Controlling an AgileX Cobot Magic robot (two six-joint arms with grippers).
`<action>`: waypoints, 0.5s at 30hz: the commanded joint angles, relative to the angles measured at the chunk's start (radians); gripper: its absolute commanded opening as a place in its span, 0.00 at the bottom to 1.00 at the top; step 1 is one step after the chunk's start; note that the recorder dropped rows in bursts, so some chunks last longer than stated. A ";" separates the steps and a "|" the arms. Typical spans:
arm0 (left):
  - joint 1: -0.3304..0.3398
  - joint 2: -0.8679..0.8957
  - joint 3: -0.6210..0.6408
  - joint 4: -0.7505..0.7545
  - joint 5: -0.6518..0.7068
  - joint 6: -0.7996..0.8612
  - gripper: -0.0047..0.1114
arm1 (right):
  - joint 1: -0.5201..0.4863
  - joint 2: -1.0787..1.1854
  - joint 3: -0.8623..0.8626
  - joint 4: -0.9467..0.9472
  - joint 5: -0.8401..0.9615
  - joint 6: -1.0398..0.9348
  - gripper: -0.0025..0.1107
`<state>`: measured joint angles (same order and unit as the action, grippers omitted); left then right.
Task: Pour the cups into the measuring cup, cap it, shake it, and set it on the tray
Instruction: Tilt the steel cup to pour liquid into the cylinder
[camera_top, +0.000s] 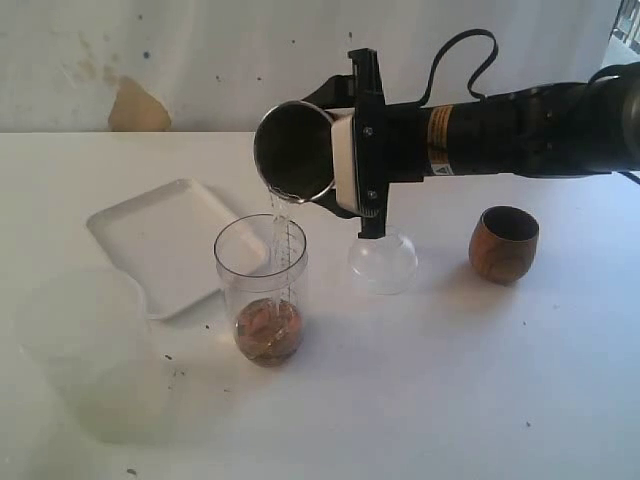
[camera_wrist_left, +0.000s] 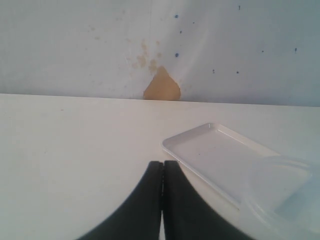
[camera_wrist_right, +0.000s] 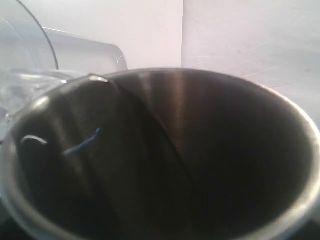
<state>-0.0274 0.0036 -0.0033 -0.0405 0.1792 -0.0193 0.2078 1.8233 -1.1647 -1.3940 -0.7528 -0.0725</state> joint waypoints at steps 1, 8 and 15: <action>0.004 -0.004 0.003 -0.005 -0.007 -0.003 0.05 | 0.001 -0.016 -0.014 0.035 -0.012 -0.037 0.02; 0.004 -0.004 0.003 -0.005 -0.007 -0.003 0.05 | 0.001 -0.016 -0.031 0.036 -0.012 -0.039 0.02; 0.004 -0.004 0.003 -0.005 -0.007 -0.003 0.05 | 0.001 -0.016 -0.037 0.036 -0.009 -0.039 0.02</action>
<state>-0.0274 0.0036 -0.0033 -0.0405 0.1792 -0.0193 0.2078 1.8233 -1.1897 -1.3922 -0.7471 -0.0998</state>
